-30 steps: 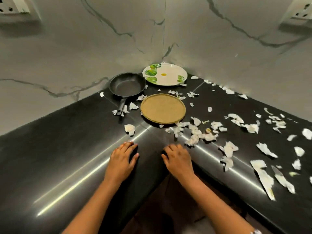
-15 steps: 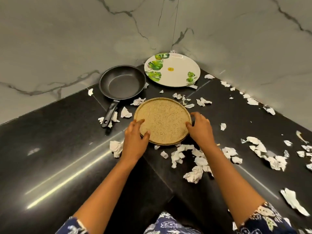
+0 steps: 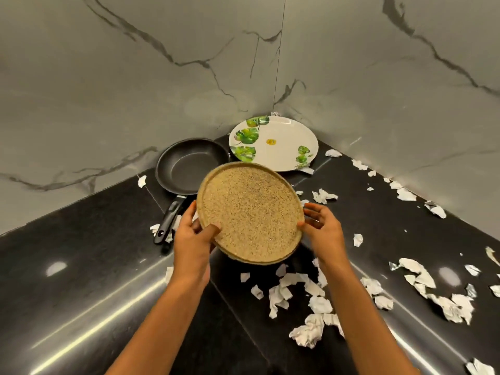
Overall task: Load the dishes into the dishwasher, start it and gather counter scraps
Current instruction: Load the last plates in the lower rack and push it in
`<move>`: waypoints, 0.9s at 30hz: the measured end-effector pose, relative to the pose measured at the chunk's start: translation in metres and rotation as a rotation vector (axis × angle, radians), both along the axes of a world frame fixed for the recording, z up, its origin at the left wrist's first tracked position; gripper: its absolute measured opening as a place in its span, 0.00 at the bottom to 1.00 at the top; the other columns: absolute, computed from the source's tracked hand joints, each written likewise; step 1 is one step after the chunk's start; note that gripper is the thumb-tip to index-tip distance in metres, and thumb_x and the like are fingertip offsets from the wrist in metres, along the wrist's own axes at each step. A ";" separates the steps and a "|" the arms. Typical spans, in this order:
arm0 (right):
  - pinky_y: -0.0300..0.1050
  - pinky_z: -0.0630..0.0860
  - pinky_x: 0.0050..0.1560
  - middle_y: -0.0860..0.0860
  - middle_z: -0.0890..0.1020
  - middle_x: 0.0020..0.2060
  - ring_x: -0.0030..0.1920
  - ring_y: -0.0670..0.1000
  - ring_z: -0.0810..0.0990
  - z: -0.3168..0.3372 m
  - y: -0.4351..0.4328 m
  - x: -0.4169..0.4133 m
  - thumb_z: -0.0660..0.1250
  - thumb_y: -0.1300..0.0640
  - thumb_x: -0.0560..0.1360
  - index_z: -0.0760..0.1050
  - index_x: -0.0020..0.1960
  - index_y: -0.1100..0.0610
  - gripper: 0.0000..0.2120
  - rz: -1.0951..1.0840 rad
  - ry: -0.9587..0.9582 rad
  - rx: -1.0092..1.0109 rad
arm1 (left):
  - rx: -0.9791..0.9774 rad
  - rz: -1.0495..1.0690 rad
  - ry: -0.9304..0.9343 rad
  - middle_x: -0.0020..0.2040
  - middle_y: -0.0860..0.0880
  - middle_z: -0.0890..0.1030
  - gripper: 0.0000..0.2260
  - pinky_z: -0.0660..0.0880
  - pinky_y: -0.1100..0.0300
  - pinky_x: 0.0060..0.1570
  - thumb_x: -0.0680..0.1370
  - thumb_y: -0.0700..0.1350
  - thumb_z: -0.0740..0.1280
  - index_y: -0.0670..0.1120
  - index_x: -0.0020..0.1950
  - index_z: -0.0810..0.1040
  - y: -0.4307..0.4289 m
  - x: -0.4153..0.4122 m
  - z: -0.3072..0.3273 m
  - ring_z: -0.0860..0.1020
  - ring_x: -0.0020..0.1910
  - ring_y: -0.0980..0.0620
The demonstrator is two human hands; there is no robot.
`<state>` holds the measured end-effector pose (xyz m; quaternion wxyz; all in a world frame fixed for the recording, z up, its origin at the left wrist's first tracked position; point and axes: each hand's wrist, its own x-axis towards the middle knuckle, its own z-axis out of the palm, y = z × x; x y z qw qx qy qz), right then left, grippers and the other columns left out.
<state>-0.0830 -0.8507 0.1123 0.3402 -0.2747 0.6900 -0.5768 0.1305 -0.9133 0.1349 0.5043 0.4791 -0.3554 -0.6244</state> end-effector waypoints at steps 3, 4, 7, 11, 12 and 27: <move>0.42 0.77 0.51 0.52 0.81 0.51 0.50 0.48 0.80 0.022 -0.032 -0.007 0.64 0.69 0.75 0.73 0.59 0.58 0.14 0.087 -0.053 -0.033 | 0.017 0.024 0.012 0.45 0.50 0.81 0.13 0.77 0.59 0.38 0.77 0.30 0.60 0.47 0.52 0.76 -0.011 0.004 0.020 0.79 0.43 0.53; 0.44 0.77 0.50 0.54 0.81 0.50 0.48 0.49 0.80 0.025 -0.046 -0.011 0.63 0.68 0.76 0.72 0.59 0.59 0.13 0.107 -0.097 -0.016 | 0.024 0.068 0.014 0.44 0.50 0.81 0.12 0.77 0.58 0.39 0.78 0.31 0.59 0.48 0.50 0.76 -0.017 0.007 0.023 0.79 0.43 0.53; 0.43 0.74 0.52 0.60 0.77 0.59 0.54 0.54 0.78 0.026 -0.098 -0.027 0.60 0.64 0.79 0.69 0.64 0.64 0.15 0.053 -0.319 0.063 | 0.013 0.190 0.014 0.46 0.50 0.80 0.10 0.77 0.52 0.47 0.79 0.33 0.59 0.47 0.49 0.75 -0.034 0.017 0.026 0.78 0.49 0.48; 0.48 0.65 0.67 0.60 0.66 0.71 0.70 0.58 0.67 0.019 -0.144 -0.042 0.60 0.59 0.79 0.59 0.73 0.62 0.24 -0.152 -0.569 0.147 | -0.012 0.269 0.034 0.49 0.49 0.80 0.10 0.76 0.51 0.55 0.80 0.34 0.60 0.48 0.52 0.75 -0.052 0.025 0.029 0.78 0.55 0.47; 0.48 0.66 0.67 0.58 0.68 0.69 0.68 0.57 0.69 0.016 -0.148 -0.041 0.61 0.58 0.78 0.59 0.73 0.59 0.25 -0.167 -0.620 0.104 | -0.011 0.281 0.039 0.50 0.49 0.80 0.10 0.76 0.51 0.55 0.80 0.34 0.60 0.47 0.55 0.75 -0.054 0.027 0.029 0.78 0.55 0.47; 0.49 0.79 0.45 0.56 0.79 0.51 0.47 0.54 0.78 0.024 -0.242 -0.045 0.64 0.65 0.75 0.72 0.64 0.58 0.17 -0.383 -0.615 0.021 | -0.052 0.335 0.035 0.52 0.48 0.81 0.11 0.77 0.53 0.55 0.79 0.34 0.61 0.48 0.53 0.76 -0.072 0.045 0.022 0.79 0.54 0.49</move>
